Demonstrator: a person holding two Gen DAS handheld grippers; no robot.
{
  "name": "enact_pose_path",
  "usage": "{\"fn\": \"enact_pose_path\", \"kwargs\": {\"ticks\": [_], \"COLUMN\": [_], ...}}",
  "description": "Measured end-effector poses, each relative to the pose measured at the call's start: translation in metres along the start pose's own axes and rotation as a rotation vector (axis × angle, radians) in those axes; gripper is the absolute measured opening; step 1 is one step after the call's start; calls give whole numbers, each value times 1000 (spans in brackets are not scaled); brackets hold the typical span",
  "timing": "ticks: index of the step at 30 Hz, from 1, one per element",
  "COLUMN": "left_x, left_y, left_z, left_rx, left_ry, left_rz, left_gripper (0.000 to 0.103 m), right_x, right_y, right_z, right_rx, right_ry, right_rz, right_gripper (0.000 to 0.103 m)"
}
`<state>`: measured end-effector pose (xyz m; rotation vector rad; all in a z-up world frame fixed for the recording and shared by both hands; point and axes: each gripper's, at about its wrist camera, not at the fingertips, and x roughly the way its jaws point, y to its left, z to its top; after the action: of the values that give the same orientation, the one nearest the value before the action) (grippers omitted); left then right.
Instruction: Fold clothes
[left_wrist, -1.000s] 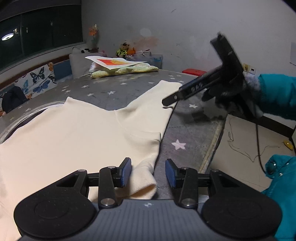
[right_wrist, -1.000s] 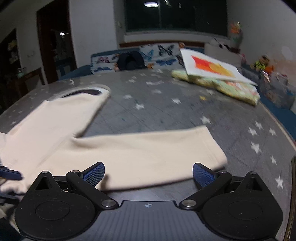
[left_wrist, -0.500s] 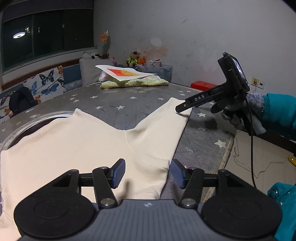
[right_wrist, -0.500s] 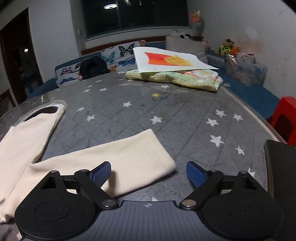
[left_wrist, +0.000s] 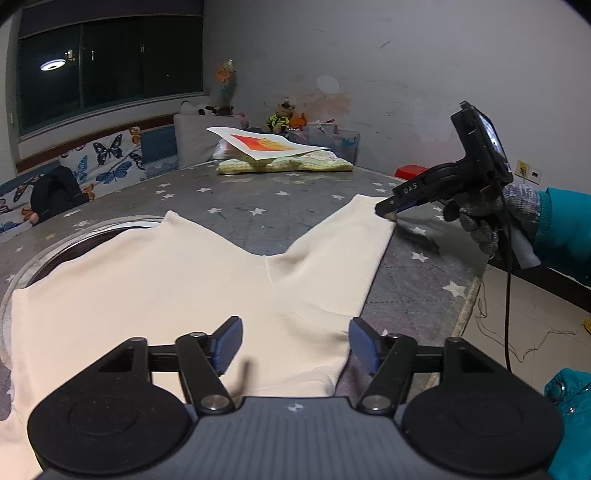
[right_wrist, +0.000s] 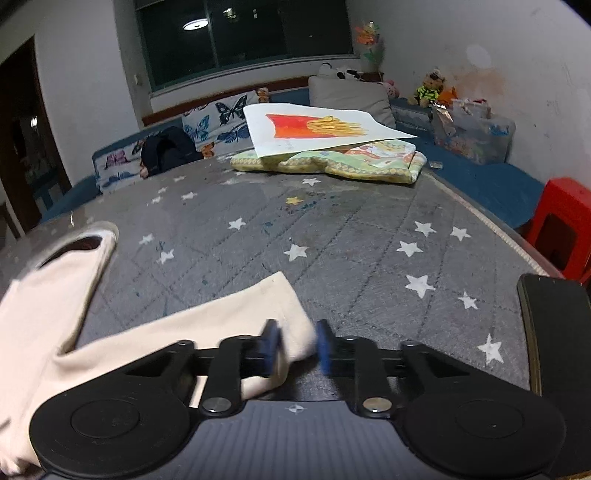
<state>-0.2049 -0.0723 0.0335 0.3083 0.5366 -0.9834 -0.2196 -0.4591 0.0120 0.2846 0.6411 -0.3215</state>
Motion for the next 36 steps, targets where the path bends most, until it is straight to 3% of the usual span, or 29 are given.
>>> {"fn": "enact_pose_path", "kwargs": {"ticks": [5, 12, 18, 28, 33, 35, 36], "left_x": [-7, -24, -45, -71, -78, -74, -71], "left_y": [7, 20, 33, 47, 53, 54, 54], "left_z": [-2, -12, -23, -39, -41, -34, -29], "left_rx": [-22, -69, -115, -182, -208, -204, -198], "left_ry": [-7, -18, -39, -83, -94, -100, -101], "left_rz": [30, 82, 130, 183, 196, 182, 172], "left_gripper": [68, 71, 72, 75, 73, 66, 66], "right_x": [-15, -49, -72, -67, -66, -63, -62], "right_y": [5, 43, 106, 222, 254, 252, 249], "right_z": [7, 30, 48, 42, 31, 27, 24], "right_rx": [44, 21, -77, -251, -336, -368, -385], "right_ry": [-41, -107, -135, -49, -26, -14, -5], "right_rz": [70, 265, 441, 684, 710, 673, 649], "right_gripper": [13, 12, 11, 8, 11, 18, 29]}}
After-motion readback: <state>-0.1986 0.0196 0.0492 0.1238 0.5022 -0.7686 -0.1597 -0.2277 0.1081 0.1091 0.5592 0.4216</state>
